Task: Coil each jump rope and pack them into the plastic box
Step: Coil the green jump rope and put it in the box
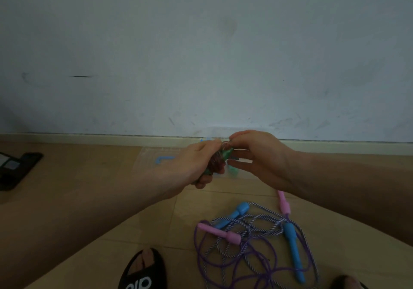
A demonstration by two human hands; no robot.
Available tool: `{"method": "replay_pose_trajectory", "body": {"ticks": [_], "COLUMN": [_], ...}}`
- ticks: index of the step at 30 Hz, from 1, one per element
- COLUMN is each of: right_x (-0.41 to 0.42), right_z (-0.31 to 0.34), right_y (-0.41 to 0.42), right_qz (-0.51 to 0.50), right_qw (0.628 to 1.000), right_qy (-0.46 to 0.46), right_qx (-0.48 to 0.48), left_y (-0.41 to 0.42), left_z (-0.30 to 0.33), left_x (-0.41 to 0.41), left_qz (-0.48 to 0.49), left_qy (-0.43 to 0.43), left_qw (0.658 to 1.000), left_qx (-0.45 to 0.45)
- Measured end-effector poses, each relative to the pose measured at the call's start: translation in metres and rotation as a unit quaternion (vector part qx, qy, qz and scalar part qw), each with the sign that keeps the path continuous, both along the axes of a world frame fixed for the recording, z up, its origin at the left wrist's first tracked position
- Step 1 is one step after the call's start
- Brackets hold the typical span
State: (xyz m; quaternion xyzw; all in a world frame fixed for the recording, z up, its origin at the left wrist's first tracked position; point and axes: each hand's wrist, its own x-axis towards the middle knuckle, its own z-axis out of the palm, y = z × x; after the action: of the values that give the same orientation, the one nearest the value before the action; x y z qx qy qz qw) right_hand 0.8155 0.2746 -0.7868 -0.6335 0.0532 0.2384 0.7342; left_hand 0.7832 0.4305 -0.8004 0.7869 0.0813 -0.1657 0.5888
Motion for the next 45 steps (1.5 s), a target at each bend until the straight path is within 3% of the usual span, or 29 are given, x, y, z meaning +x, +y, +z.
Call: {"method": "replay_pose_trajectory", "body": {"ticks": [7,9,12,15,27,33,39,45], "right_x": [0.003,0.002,0.0,-0.001,0.001,0.001,-0.002,-0.001], "right_z": [-0.004,-0.006,-0.008,-0.012,-0.014,-0.014,-0.019,-0.019], "right_y": [-0.004,-0.005,-0.008,-0.008,-0.001,0.0,0.0,-0.002], "right_qz": [0.013,0.034,0.057,0.063,0.033,0.025,0.016,0.077], "right_qw": [0.991,0.977,0.886,0.83,0.785,0.795,0.836,0.791], "right_qy": [-0.108,-0.179,-0.366,-0.436,-0.448,-0.443,-0.428,-0.485], "right_qx": [-0.071,-0.113,-0.279,-0.342,-0.427,-0.414,-0.344,-0.366], "left_y": [0.0,0.0,0.0,-0.001,-0.008,-0.009,-0.009,-0.009], "left_z": [0.004,0.003,0.003,0.003,0.003,0.0,0.0,-0.002], "left_x": [-0.004,-0.004,-0.005,-0.005,-0.001,0.002,0.003,0.009], "left_qz": [-0.009,-0.01,-0.007,-0.011,0.0,0.008,0.022,0.019], "left_qy": [-0.024,-0.028,-0.028,-0.034,-0.058,-0.065,-0.039,0.001], "left_qw": [0.999,0.999,0.999,0.998,0.996,0.994,0.998,1.0], "left_qx": [0.026,0.03,0.04,0.053,0.073,0.082,0.044,0.023]}}
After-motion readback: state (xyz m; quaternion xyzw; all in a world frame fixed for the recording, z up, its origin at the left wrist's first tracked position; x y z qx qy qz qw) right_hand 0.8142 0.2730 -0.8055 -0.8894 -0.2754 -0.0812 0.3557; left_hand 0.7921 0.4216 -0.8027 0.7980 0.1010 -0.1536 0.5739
